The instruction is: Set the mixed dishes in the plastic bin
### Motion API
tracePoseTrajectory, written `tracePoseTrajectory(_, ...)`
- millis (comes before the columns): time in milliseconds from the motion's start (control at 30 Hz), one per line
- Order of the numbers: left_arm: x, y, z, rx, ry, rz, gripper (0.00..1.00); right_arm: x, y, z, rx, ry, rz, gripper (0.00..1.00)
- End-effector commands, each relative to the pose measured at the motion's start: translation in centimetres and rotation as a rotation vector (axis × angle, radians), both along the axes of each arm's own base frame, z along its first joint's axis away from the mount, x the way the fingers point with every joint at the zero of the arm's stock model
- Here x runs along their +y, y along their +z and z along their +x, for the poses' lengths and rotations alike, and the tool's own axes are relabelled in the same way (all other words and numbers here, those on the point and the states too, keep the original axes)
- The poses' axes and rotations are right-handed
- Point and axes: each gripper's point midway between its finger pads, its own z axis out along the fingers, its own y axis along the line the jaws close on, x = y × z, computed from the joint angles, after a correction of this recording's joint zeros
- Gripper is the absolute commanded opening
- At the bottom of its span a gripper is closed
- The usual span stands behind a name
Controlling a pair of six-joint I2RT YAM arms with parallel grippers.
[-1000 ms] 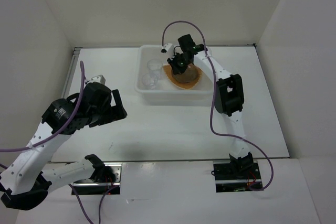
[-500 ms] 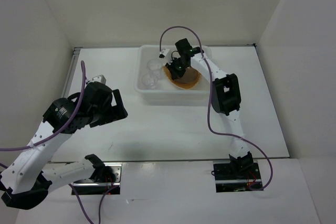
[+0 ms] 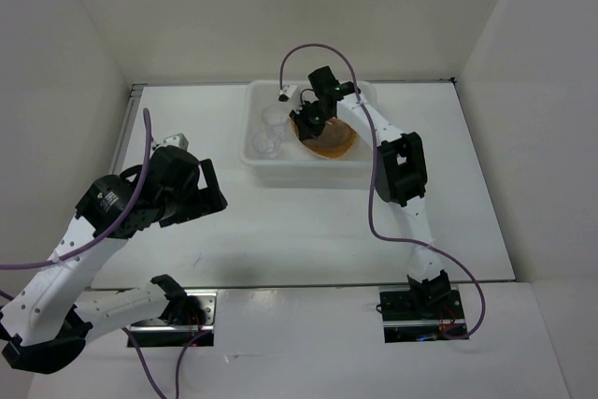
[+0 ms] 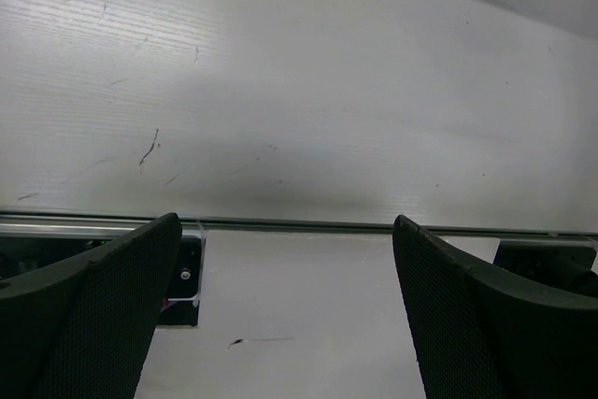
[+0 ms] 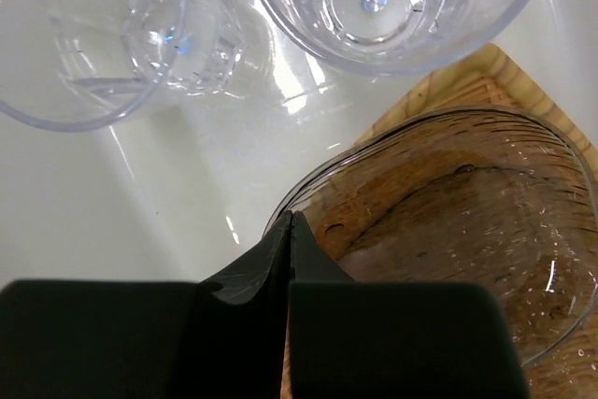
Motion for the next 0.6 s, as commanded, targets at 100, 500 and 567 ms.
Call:
tracePoseTrajectory(100, 0.0, 0.1, -0.4, 0.002, 0.007, -0.021, 1.0, 2.6, 3.4, -1.3, -0.028, 0.063, 0.061, 0.0)
tracePoseTrajectory(500, 0.2, -0.2, -1.0, 0.002, 0.016, -0.044, 1.0, 1.7, 3.6, 1.1, -0.132, -0.037, -0.009, 0.0)
tracePoseTrajectory(567, 0.2, -0.2, -1.0, 0.002, 0.016, -0.044, 1.0, 1.7, 3.8, 1.4, -0.149, -0.043, -0.009, 0.0)
